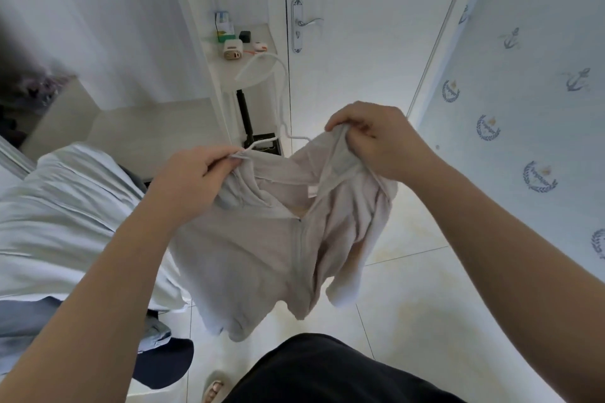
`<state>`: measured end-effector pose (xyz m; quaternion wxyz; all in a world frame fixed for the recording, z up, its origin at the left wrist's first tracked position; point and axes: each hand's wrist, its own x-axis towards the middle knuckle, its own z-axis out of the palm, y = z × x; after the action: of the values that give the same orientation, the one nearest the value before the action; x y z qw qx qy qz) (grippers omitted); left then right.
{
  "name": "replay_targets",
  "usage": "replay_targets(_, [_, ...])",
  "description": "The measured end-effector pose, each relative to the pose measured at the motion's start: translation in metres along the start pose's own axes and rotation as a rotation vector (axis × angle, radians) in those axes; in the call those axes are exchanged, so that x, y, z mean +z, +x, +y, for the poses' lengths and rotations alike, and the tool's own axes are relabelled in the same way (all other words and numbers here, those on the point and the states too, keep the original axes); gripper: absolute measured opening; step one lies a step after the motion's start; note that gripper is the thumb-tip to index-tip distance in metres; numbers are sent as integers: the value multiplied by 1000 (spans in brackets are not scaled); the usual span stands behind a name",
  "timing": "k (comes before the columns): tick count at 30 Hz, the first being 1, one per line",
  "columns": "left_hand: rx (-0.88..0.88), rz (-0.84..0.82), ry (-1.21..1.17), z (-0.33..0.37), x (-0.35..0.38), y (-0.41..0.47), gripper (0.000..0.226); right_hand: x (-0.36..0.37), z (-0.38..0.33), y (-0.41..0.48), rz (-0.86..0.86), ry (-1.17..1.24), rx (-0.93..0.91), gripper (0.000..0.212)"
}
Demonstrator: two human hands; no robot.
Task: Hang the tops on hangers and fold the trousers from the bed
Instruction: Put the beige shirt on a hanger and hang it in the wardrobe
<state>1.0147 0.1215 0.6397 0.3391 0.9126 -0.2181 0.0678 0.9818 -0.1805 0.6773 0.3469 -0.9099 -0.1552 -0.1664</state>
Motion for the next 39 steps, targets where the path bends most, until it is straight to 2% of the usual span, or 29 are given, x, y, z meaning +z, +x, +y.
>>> replay_targets(2, [-13, 57, -35, -10, -6, -3, 21, -7, 15, -4, -16, 31, 144, 27])
replay_targets(5, [-32, 164, -23, -24, -18, -9, 16, -12, 37, -19, -165, 280, 290, 19])
replay_targets(8, [-41, 230, -47, -30, -24, -15, 30, -13, 52, -28, -238, 363, 383, 22])
replay_targets(10, [-45, 272, -95, -32, -27, -18, 36, -14, 61, -30, -289, 137, 308, 24])
replay_targets(11, [-46, 289, -139, -33, -30, -19, 37, -15, 63, -31, -320, 8, 270, 18])
replay_targets(12, [-52, 296, -184, -35, -33, -21, 38, -16, 65, -33, -366, -69, 249, 9])
replay_targets(15, [-53, 271, -173, -41, -39, -21, 30, -15, 70, -34, -476, -273, 209, 10])
replay_targets(18, [12, 199, -57, -43, -37, -18, 16, -17, 70, -32, -364, -355, 125, 14])
replay_targets(21, [57, 113, 82, -37, -32, -15, 22, -22, 60, -30, -243, -258, 120, 15])
replay_targets(23, [81, 29, 172, -28, -23, -15, 14, -22, 47, -28, -232, -173, 116, 16])
replay_targets(25, [90, -88, 231, -17, -4, -14, 15, -20, 28, -21, -264, -118, 91, 15])
replay_targets(27, [98, -161, 257, -6, 16, -12, 20, -14, 2, -9, -222, -66, 13, 8])
replay_targets(28, [113, -150, 229, 1, 22, -10, 22, -10, -11, -4, -180, -26, -25, 7])
replay_targets(30, [122, -14, 100, 9, 23, -4, 20, -2, -30, 4, -168, 43, -33, 11])
replay_targets(32, [117, 139, -20, 12, 16, 2, 17, 10, -36, 3, -262, -10, 77, 22])
replay_targets(34, [120, 161, -37, 12, 11, 3, 15, 18, -37, -2, -307, 36, 214, 29])
replay_targets(35, [130, 152, -20, 12, 10, 2, 15, 20, -36, -4, -295, 112, 259, 28])
replay_targets(37, [156, 153, 17, 12, 10, -2, 16, 20, -35, -9, -292, 336, 341, 10])
replay_targets(38, [183, 168, 43, 11, 9, -3, 17, 18, -34, -11, -335, 466, 382, 13])
replay_targets(39, [206, 187, 86, 11, 10, -4, 17, 17, -32, -13, -383, 573, 407, 26])
